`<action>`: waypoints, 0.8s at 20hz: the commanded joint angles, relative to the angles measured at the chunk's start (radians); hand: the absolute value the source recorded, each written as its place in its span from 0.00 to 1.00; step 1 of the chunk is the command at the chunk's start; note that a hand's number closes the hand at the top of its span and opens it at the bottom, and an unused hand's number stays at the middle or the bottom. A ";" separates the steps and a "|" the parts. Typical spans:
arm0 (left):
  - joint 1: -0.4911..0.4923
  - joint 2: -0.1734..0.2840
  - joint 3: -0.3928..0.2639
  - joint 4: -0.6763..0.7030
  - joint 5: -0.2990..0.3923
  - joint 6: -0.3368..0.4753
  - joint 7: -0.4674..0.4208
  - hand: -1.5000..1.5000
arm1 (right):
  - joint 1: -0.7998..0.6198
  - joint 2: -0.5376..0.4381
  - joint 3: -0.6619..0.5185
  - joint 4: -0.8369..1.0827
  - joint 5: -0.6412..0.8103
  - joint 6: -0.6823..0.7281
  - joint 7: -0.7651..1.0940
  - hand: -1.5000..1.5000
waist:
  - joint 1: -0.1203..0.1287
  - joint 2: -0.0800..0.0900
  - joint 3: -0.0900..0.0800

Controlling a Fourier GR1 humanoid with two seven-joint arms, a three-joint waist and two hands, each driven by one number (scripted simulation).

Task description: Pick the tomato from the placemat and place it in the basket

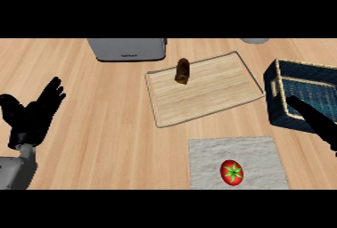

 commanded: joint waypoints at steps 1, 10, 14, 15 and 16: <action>0.026 0.013 0.028 -0.019 0.013 -0.034 -0.011 0.50 | 0.122 -0.036 -0.078 -0.184 -0.104 0.044 0.197 0.00 | 0.009 0.002 0.002; 0.023 -0.027 0.029 -0.036 -0.030 -0.023 0.016 0.50 | 0.413 0.075 -0.025 -0.196 0.186 -0.049 -0.161 0.00 | 0.018 0.004 0.004; -0.021 -0.041 0.025 -0.011 -0.049 -0.011 0.023 0.50 | 0.444 0.084 -0.028 -0.093 0.270 -0.103 -0.335 0.00 | 0.011 0.003 0.005; -0.016 -0.045 0.028 0.000 -0.041 -0.034 0.009 0.50 | 0.417 0.102 0.009 -0.008 0.306 -0.127 -0.393 0.00 | 0.021 0.006 0.004; -0.039 -0.052 0.028 0.024 -0.045 -0.023 0.021 0.50 | 0.432 0.121 0.051 0.030 0.357 -0.166 -0.430 0.00 | 0.017 0.006 0.004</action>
